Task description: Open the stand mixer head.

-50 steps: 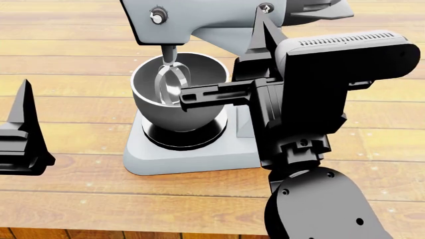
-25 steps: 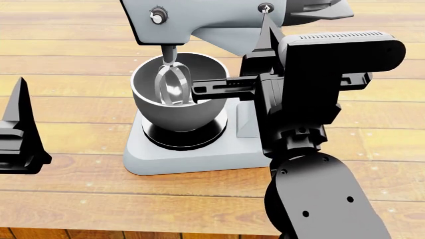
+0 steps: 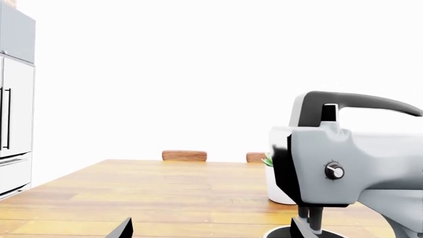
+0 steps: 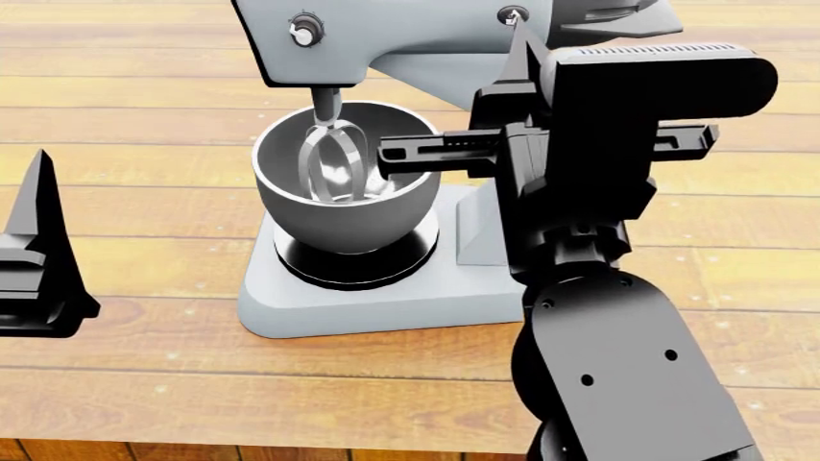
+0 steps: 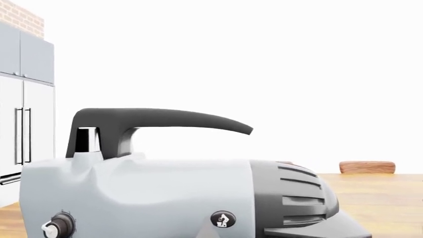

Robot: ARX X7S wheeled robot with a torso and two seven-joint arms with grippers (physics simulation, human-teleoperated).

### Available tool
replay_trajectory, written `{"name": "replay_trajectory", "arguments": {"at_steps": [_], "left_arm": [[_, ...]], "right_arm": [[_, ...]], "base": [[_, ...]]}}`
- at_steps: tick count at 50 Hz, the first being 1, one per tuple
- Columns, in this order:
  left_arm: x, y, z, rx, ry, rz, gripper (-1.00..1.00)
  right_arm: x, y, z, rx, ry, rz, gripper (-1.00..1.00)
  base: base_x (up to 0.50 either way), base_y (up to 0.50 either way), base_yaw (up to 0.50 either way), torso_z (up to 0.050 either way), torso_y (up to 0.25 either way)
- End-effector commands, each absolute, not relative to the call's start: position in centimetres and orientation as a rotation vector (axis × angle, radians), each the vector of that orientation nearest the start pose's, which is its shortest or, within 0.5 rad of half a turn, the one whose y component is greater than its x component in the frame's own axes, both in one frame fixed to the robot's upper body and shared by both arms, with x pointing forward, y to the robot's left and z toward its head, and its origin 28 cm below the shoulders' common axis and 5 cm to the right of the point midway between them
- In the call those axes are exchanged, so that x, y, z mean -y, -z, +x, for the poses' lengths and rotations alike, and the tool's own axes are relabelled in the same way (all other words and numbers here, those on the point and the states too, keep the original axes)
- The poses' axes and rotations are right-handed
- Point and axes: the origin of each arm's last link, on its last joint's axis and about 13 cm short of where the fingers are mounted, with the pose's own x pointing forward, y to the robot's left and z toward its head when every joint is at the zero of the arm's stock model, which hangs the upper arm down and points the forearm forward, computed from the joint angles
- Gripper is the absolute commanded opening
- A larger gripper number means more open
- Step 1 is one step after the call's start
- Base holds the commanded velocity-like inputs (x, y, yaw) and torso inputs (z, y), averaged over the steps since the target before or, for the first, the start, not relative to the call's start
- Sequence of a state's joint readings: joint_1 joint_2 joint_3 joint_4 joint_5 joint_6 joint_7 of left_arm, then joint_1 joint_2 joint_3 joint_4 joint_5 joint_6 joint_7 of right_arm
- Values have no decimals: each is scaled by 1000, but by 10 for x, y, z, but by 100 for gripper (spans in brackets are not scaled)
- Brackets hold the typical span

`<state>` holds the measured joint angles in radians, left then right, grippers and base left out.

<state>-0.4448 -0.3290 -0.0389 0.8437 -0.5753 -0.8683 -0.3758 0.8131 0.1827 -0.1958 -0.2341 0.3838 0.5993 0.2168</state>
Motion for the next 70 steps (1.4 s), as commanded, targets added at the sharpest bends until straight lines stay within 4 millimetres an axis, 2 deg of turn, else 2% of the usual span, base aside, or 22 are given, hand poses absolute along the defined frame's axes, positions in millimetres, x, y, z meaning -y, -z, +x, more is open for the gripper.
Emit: {"name": "replay_trajectory", "arguments": {"at_steps": [1, 10, 16, 25, 39, 53, 59, 60, 61, 62, 63, 64, 65, 66, 67, 68, 69, 70], "left_arm": [[-227, -217, 214, 357, 20, -33, 100], [-226, -216, 214, 356, 18, -37, 100], [-226, -216, 215, 360, 19, -36, 100], [-226, -217, 214, 361, 20, -37, 100], [-226, -217, 214, 361, 23, -38, 100], [-227, -219, 213, 365, 22, -41, 100], [-227, -219, 213, 365, 23, -42, 100], [-227, -219, 212, 366, 26, -37, 100], [-228, -221, 211, 367, 25, -45, 100], [-229, -221, 210, 371, 20, -43, 100], [-230, -221, 209, 371, 17, -41, 100], [-232, -221, 211, 370, 10, -47, 100], [-231, -218, 214, 357, 8, -44, 100], [-230, -218, 215, 355, 10, -45, 100], [-228, -217, 214, 356, 16, -35, 100], [-227, -216, 215, 350, 22, -34, 100], [-227, -215, 215, 349, 20, -30, 100], [-227, -215, 216, 344, 19, -31, 100]], "right_arm": [[84, -238, 326, 358, -114, 35, -100], [84, -231, 337, 317, -115, 29, -100], [87, -233, 350, 304, -88, 32, -100], [88, -239, 355, 307, -83, 39, -100], [81, -234, 364, 251, -124, 28, -100], [85, -236, 384, 241, -65, 40, -100], [86, -234, 386, 239, -60, 25, -100], [87, -226, 377, 173, 0, 10, -100], [104, -196, 355, 291, 112, -248, 100], [103, -164, 327, 116, 51, -175, 100], [100, -148, 300, -1, 55, -26, 100], [108, -129, 267, 80, 82, -276, 100], [112, -130, 238, 153, 51, -169, 100], [106, -142, 218, 189, 45, -162, 100], [105, -146, 202, 334, 49, -155, 100], [102, -141, 187, 278, 0, -120, 100], [102, -143, 178, 352, -1, -86, 100], [99, -145, 172, 381, 7, -165, 100]], "base": [[0, 0, 0, 0, 0], [0, 0, 0, 0, 0], [0, 0, 0, 0, 0], [0, 0, 0, 0, 0], [0, 0, 0, 0, 0], [5, 0, 1, 0, 0], [23, 0, 6, 3, 0], [0, 0, 0, 10, 0], [0, 0, 0, 0, 0], [0, 0, 0, 0, 0], [0, 0, 0, 0, 0], [0, 0, 0, 0, 0], [0, 0, 0, 0, 0], [0, 0, 0, 0, 0], [0, 0, 0, 0, 0], [0, 0, 0, 0, 0], [0, 0, 0, 0, 0], [0, 0, 0, 0, 0]]}}
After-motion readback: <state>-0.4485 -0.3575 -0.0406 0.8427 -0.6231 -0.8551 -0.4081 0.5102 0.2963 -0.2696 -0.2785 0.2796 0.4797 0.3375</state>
